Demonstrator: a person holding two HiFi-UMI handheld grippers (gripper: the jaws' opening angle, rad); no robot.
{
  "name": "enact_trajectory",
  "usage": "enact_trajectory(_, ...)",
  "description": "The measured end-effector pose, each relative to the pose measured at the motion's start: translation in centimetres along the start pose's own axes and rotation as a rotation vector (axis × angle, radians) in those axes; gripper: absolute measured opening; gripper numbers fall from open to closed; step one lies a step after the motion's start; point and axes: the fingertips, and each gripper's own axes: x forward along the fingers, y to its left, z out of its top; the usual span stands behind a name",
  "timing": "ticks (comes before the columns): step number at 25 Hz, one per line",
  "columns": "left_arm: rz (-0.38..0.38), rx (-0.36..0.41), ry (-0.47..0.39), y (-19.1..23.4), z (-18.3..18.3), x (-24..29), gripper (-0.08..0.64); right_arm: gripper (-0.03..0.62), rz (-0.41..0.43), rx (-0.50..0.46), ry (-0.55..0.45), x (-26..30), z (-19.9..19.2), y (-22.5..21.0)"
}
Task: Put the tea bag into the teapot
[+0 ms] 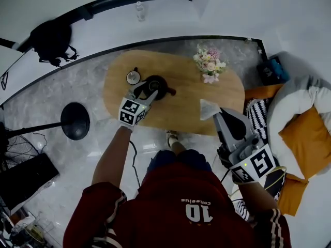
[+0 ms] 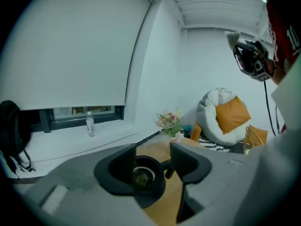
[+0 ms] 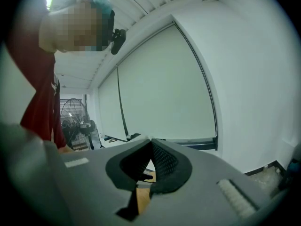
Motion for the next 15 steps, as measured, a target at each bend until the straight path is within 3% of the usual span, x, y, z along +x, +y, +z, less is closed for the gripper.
enact_trajectory(3,0.025,0.014,-0.023,0.0,0.4,-0.6,0.280,0.000,0.002,0.008,-0.004,-0.1,0.0,0.0)
enact_trajectory(15,0.062,0.029,-0.113,-1.2,4.2,-4.2,0.284,0.000,0.020,-0.020,-0.058,-1.4,1.4,1.4)
